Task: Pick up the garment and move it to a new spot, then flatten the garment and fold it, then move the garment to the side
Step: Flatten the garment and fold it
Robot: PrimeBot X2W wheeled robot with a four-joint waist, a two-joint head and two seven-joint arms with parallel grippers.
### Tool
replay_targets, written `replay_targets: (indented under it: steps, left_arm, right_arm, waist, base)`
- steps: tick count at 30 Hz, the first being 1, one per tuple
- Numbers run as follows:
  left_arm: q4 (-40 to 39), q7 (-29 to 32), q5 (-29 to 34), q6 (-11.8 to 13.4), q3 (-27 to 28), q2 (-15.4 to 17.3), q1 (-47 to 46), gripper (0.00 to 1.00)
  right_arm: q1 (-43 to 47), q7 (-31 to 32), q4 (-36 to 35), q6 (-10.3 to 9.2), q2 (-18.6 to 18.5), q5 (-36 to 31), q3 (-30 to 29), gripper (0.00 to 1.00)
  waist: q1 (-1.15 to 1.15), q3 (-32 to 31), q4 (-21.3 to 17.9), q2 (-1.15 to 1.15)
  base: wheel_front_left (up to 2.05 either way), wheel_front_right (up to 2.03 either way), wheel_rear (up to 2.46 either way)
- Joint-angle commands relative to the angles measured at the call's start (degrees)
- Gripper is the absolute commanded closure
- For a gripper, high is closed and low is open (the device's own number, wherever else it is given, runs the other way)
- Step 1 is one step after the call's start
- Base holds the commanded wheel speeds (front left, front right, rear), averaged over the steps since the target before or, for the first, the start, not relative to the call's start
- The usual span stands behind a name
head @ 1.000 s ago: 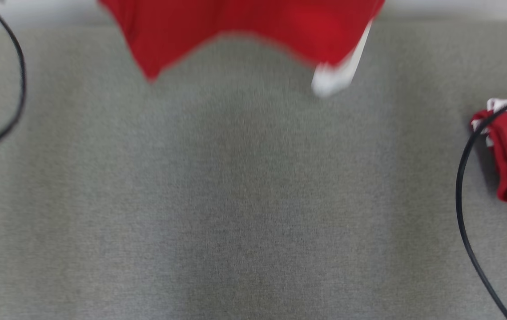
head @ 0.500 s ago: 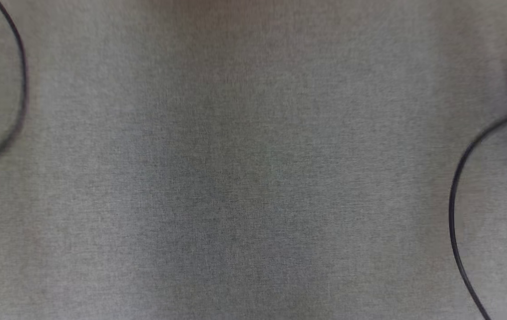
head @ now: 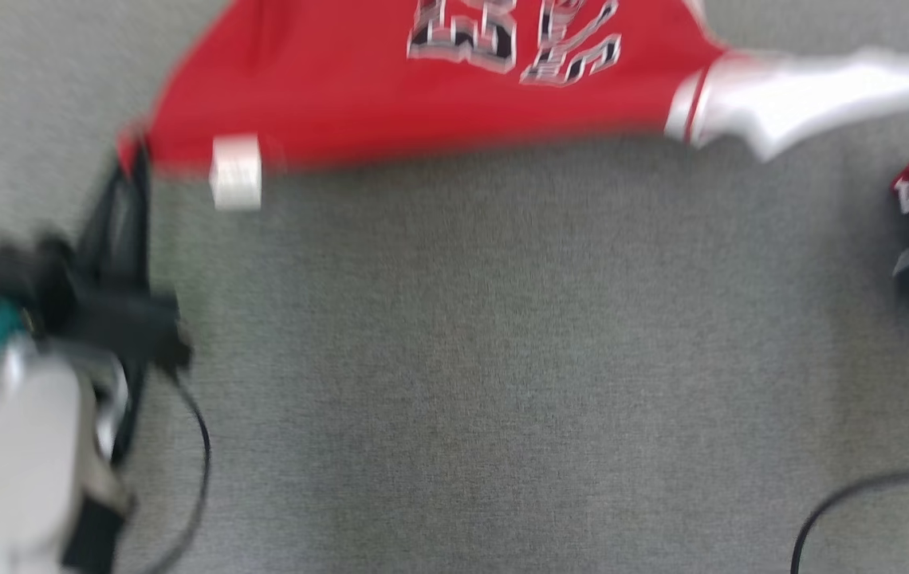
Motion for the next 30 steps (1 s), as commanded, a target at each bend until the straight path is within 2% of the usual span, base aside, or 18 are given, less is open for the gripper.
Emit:
replay_targets:
  steps: [1, 6, 12, 24, 30]
  left_arm:
    - [0.33, -0.01, -0.66, -0.05, 3.06, -1.25, 7.18, 1.00]
    - [1.40, -0.03, -0.44, -1.38, 7.31, -5.91, 18.95, 1.00]
    - [3.61, -0.04, -0.08, -2.51, 11.52, -8.98, 29.03, 1.00]
    - [5.21, -0.04, 1.58, -2.89, 14.95, -10.48, 39.86, 1.00]
    - [6.70, -0.04, 0.62, -2.97, 14.43, -10.63, 43.84, 1.00]
  right_arm:
    - [6.18, 0.01, -0.70, -0.25, -0.28, 2.04, 0.11, 1.00]
    - [17.01, 0.01, -0.11, -0.26, -1.09, 4.66, 1.98, 1.00]
    - [27.40, 0.00, 1.38, -0.39, -1.13, 7.20, 2.28, 1.00]
    - [39.71, -0.02, 2.11, -0.45, -0.12, 9.00, 4.49, 1.00]
    - [44.93, -0.01, 1.69, -0.45, 0.03, 10.24, 6.17, 1.00]
  waist:
    - [0.01, -7.81, 1.31, 0.00]
    - [0.01, -14.21, 1.65, 0.00]
    - [0.01, -20.18, 1.80, 0.00]
    - [0.01, -26.19, 0.90, 0.00]
    - [0.01, -27.97, 0.97, 0.00]
  base:
    - [0.00, 0.00, 0.00]
    - [0.00, 0.00, 0.00]
    - [0.00, 0.00, 0.00]
    - [0.00, 0.00, 0.00]
    - [0.00, 0.00, 0.00]
